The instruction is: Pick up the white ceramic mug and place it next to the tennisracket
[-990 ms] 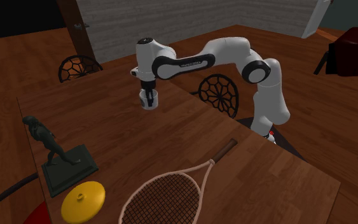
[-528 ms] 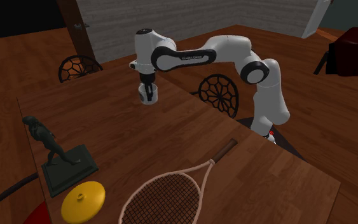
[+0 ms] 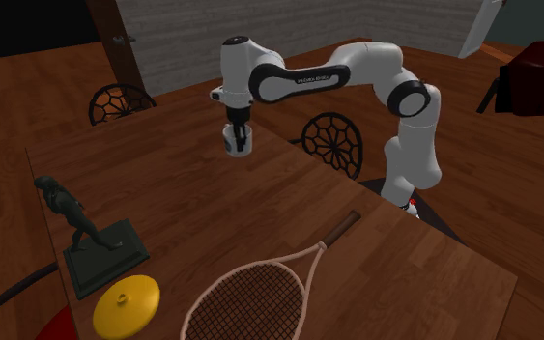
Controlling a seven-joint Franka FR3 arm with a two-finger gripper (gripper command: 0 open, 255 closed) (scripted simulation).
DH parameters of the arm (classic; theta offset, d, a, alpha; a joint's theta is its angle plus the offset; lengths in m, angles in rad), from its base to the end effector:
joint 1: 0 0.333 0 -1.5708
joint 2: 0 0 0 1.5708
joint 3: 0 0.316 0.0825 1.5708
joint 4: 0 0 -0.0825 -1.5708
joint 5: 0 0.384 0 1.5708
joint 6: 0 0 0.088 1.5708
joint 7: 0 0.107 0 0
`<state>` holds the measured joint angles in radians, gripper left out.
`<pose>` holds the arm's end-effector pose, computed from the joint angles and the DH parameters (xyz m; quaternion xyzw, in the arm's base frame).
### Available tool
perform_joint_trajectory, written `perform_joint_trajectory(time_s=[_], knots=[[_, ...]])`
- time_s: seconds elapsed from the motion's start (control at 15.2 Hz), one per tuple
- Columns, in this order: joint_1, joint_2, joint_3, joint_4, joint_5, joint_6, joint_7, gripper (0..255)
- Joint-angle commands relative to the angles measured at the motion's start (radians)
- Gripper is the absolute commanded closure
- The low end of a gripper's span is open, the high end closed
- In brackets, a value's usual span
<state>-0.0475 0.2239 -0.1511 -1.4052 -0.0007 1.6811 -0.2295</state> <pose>0.6212 -0.1142 0.5819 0.9993 0.0178 0.0230 0.0224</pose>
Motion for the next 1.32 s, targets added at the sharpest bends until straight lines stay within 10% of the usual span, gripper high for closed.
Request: perform_joint_trajectory(time_s=[0.0, 1.25], knots=[[0.020, -0.095, 0.007, -0.131, -0.017, 0.036, 0.025, 255], [0.117, -0.794, 0.162, -0.843, -0.042, 0.041, 0.277, 255]])
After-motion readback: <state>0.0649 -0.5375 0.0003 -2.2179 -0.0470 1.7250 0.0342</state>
